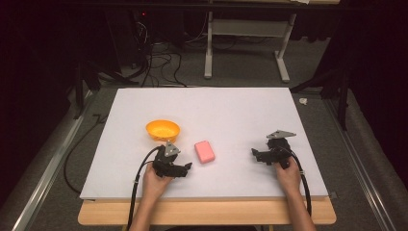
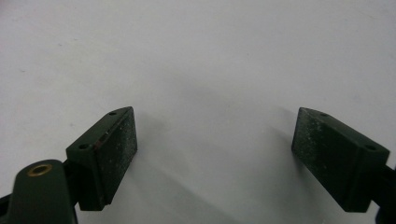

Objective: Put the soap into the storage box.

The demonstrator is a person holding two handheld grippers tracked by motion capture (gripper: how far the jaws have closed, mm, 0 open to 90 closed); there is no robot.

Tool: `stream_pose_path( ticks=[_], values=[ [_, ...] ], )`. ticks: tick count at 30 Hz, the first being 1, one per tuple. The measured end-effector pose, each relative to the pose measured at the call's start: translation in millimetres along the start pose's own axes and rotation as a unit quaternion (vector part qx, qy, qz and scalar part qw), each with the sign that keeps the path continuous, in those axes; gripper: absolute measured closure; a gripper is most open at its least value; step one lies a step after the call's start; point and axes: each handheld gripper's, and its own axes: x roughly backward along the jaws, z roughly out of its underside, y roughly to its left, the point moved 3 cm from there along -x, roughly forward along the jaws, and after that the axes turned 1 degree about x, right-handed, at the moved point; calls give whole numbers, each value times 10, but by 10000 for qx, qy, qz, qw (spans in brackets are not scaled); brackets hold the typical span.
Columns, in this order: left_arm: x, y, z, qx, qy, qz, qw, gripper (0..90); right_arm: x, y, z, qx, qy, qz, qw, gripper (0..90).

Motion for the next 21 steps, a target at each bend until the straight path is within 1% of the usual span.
stream_pose_path(
  ticks=[8, 21],
  values=[
    [-2, 6, 1, 39, 6, -46, 10000, 168, 0, 0, 0, 0, 0, -1, 10000, 148],
    [-5, 7, 0, 57, 2, -58, 10000, 165, 0, 0, 0, -1, 1, 0, 10000, 148]
  ],
)
